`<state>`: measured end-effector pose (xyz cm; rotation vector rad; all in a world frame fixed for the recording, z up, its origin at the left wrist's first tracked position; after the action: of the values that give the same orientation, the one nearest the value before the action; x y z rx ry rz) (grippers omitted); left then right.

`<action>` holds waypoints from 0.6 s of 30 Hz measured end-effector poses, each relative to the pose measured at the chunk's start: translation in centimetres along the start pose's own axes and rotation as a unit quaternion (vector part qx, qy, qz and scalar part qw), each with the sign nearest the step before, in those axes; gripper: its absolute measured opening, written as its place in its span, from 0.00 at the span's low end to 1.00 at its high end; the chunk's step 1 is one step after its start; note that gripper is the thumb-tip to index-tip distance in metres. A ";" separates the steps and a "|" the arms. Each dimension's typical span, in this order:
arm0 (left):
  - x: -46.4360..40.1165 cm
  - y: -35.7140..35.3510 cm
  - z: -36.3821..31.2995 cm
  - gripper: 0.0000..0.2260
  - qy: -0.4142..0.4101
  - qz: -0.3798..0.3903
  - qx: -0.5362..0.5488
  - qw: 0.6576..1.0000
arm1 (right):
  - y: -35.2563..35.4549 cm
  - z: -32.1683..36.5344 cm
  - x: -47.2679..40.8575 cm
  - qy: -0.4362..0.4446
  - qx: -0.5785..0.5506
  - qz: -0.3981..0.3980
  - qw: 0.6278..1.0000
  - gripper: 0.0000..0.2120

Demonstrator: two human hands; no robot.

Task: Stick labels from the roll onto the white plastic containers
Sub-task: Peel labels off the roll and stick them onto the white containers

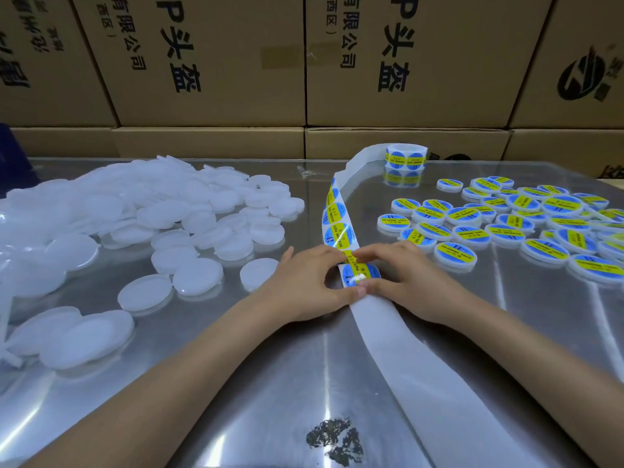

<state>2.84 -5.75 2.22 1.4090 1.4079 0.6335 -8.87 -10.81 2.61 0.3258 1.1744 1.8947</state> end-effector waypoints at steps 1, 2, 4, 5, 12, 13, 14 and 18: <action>0.0 0.1 0.1 0.22 0.003 -0.005 0.005 1.000 | 0.1 0.1 0.0 0.000 -0.002 -0.007 1.000 0.19; -0.1 0.2 0.1 0.20 0.003 -0.010 0.011 1.000 | 0.2 0.2 0.0 0.001 -0.004 -0.014 1.000 0.18; -0.1 0.4 0.0 0.18 -0.003 -0.021 0.024 0.999 | 0.4 0.5 0.1 0.008 -0.008 -0.028 1.000 0.15; -0.1 0.5 -0.1 0.17 -0.007 -0.026 0.032 0.999 | 0.6 0.6 0.1 0.010 -0.012 -0.036 0.999 0.14; -0.1 1.0 -0.4 0.09 -0.028 -0.061 0.083 0.994 | 1.1 1.0 0.3 -0.010 -0.071 -0.044 0.996 0.09; -0.1 1.1 -0.4 0.08 -0.028 -0.067 0.088 0.993 | 1.2 1.1 0.4 -0.010 -0.080 -0.048 0.996 0.10; -0.1 1.2 -0.4 0.07 -0.027 -0.071 0.093 0.993 | 1.3 1.2 0.4 -0.010 -0.084 -0.053 0.995 0.10; -0.1 1.3 -0.2 0.03 -0.026 -0.077 0.115 0.990 | 1.5 1.8 0.6 0.008 -0.060 -0.070 0.996 0.09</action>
<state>3.14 -5.56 3.46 1.4654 1.5694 0.3401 -8.97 -9.51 4.66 0.1585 1.0610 1.8372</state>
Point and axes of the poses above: each hand's wrist, its own x-axis away from the middle knuckle, its own y-axis out of the back of the hand, z = x × y, the point moved 8 cm from there along -x, towards the middle knuckle, and after that the axes turned 11 degrees about -y, right-handed, at the moved point
